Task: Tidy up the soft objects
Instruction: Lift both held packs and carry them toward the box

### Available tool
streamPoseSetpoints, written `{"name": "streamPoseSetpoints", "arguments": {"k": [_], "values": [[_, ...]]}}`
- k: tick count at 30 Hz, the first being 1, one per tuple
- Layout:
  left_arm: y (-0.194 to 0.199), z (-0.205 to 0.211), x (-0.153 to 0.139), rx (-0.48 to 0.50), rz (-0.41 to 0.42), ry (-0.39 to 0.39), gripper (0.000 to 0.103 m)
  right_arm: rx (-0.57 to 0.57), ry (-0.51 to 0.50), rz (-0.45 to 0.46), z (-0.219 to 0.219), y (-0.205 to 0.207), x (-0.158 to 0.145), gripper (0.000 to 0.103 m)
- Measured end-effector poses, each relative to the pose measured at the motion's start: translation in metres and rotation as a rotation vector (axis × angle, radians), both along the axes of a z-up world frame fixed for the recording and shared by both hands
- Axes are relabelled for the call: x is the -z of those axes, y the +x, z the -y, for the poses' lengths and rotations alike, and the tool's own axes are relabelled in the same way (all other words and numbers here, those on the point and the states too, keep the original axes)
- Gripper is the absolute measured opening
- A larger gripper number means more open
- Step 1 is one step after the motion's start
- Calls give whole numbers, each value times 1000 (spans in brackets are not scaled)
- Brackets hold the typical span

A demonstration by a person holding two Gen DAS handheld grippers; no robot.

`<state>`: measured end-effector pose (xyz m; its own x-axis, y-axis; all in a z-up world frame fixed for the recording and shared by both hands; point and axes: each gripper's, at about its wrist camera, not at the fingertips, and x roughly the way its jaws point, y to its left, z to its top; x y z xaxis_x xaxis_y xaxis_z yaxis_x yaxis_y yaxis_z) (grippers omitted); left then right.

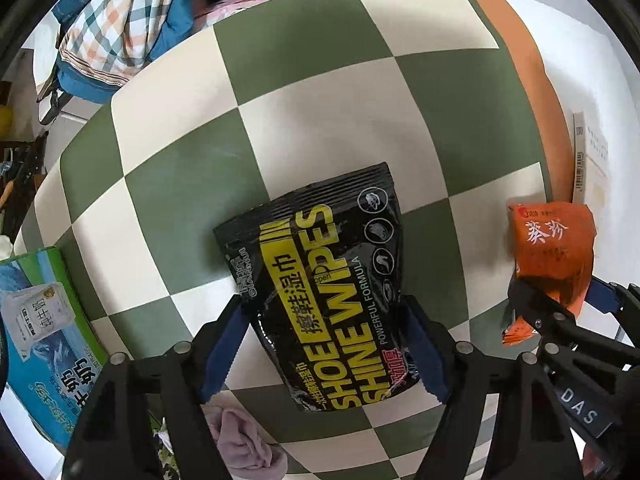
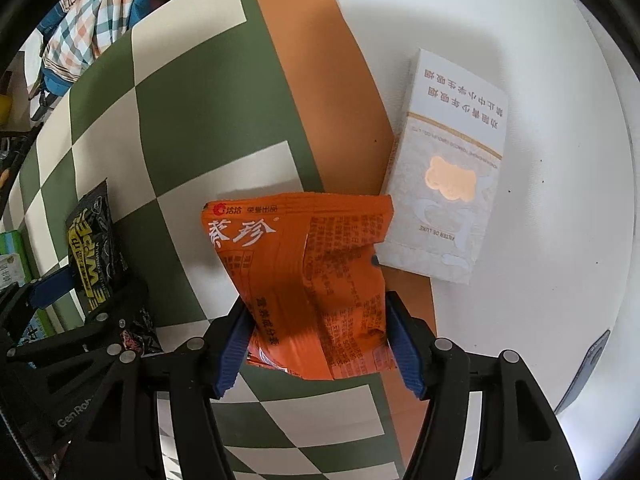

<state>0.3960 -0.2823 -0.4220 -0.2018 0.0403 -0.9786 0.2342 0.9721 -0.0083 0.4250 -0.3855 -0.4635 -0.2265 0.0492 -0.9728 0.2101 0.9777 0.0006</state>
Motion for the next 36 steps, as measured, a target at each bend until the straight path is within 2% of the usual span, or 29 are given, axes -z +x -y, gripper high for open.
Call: {"name": "streamPoseSetpoints", "arguments": {"k": [5,12,15,17,20,25,29,30,31,33,36], "values": [[-8,-3,-9,8,29,-8,58,-17,-25,9,-13,0,-1,64],[-12,-7,-10,18,35,-7,54,-7,-23,4,-18,-6,-7,55],[-15,-8,-4,37,18,-8,63,-25,-30,6,-23,-10,-8,56],[-6,-16,8,15,-13,2,77,-25,-21,-2,-26,-11,-7,58],[-2,-18,10,16,0,2,81,-25,-13,-8,-25,-6,-11,59],[1,-26,9,-44,56,-13,85,-23,-11,-15,-28,-6,-13,59],[2,-27,12,-59,25,-11,84,-10,-10,-12,-28,-5,-17,59],[2,-28,13,-50,19,-8,83,-11,-9,-12,-17,-2,-17,59],[0,-27,9,-42,21,-6,78,-11,-9,-12,-12,-3,-14,59],[0,-24,3,-33,32,-8,58,-9,-14,-9,-12,-4,-16,59],[0,-28,0,-52,17,-38,52,8,-19,1,-11,-6,-18,57]]}}
